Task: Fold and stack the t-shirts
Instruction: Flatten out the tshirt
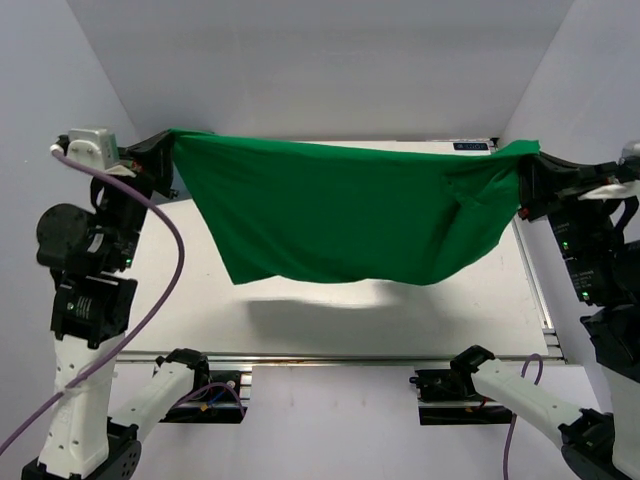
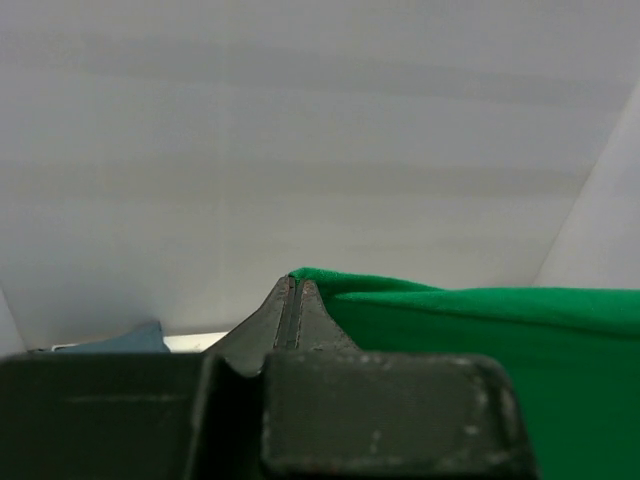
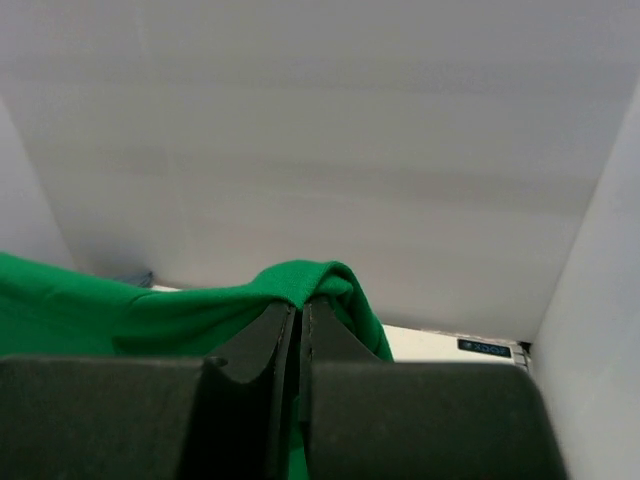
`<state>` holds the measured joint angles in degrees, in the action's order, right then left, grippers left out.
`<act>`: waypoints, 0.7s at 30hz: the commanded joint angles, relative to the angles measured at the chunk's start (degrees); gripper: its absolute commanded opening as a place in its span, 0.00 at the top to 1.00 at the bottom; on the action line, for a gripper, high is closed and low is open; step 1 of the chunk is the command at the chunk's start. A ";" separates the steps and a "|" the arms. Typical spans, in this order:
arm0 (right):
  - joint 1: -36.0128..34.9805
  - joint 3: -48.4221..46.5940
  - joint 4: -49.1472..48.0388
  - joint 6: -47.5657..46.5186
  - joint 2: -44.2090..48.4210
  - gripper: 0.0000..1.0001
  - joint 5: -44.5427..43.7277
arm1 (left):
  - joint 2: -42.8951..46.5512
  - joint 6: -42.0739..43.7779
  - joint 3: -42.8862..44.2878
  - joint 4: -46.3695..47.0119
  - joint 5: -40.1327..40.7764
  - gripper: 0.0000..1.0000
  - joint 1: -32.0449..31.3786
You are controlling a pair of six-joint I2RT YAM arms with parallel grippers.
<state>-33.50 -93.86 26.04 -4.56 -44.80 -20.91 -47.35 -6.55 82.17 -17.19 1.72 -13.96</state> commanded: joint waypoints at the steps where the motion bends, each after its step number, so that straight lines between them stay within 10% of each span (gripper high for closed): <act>1: 0.10 -1.76 -3.64 0.60 2.34 1.00 5.77 | 2.44 2.15 4.56 -0.56 2.50 1.00 0.42; 13: 0.18 -8.61 0.15 2.53 5.33 1.00 17.56 | 7.97 4.00 8.62 -3.11 2.59 1.00 0.42; 21: 0.19 -2.92 -3.89 1.83 4.90 1.00 10.46 | 5.96 2.94 6.35 -3.11 -2.59 1.00 0.42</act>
<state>-33.50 -99.59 26.94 -2.15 -39.20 -5.39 -38.48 -3.53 90.04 -19.27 0.12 -13.96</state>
